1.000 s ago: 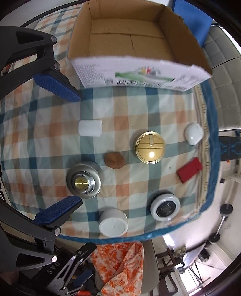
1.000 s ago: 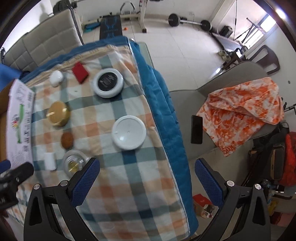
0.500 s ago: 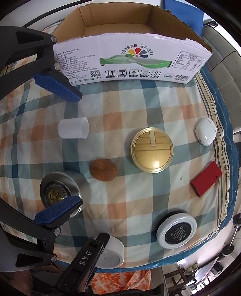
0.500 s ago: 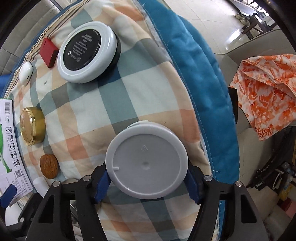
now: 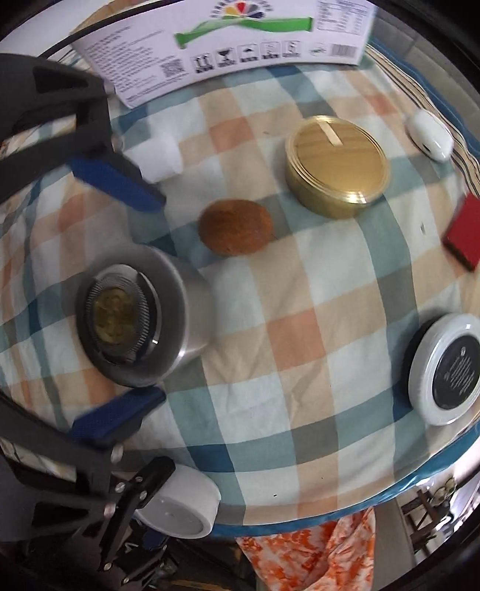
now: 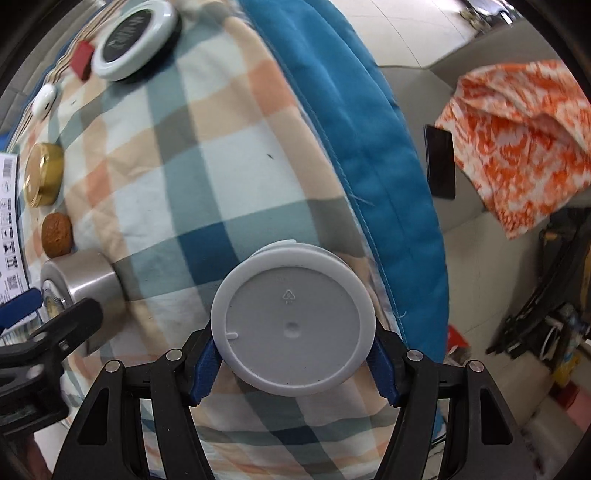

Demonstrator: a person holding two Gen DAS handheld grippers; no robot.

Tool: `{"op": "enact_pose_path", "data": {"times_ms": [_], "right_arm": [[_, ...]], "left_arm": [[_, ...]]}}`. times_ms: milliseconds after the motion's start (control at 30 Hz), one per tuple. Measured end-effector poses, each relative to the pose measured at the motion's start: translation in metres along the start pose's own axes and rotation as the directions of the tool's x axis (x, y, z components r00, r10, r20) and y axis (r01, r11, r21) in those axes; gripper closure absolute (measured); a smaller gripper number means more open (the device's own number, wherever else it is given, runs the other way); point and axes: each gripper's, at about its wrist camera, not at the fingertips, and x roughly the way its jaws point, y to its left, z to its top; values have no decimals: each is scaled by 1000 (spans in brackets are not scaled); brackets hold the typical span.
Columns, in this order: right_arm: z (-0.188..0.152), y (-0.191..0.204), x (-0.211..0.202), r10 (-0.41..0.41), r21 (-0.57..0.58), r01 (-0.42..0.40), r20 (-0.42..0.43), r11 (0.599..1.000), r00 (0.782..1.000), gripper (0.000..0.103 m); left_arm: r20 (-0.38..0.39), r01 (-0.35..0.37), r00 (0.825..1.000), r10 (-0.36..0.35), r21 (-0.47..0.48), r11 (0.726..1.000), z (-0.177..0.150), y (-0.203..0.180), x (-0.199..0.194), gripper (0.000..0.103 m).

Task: Organize rigid objects
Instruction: 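Grasp the silver tin with the left tool while the right tool grasps the white-lidded jar, then carry the silver tin and white jar into the box with both tools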

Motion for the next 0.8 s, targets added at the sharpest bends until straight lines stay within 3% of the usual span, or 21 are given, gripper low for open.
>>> {"op": "enact_pose_path", "data": {"times_ms": [33, 67, 200, 567, 667, 800], "right_arm": [[-1, 0, 0, -2, 0, 2, 4, 1000, 1000, 33], [-1, 1, 0, -4, 3, 4, 4, 1000, 1000, 33], [-2, 7, 2, -10, 17, 10, 1, 1000, 1000, 33], [9, 4, 13, -6, 47, 7, -22, 999, 1000, 33], [5, 4, 8, -2, 44, 2, -6, 999, 1000, 34], [-9, 12, -4, 26, 27, -26, 10, 999, 1000, 34]], "left_arm": [[-12, 11, 1000, -11, 1, 1000, 0, -2, 4, 31], [-30, 16, 999, -16, 4, 1000, -1, -5, 9, 33], [-77, -27, 997, 30, 40, 999, -3, -16, 30, 33], [-17, -12, 1000, 13, 17, 1000, -17, -31, 45, 34], [5, -12, 1000, 12, 25, 1000, -11, -28, 26, 34], [50, 1, 999, -2, 20, 1000, -28, -23, 4, 34]]}}
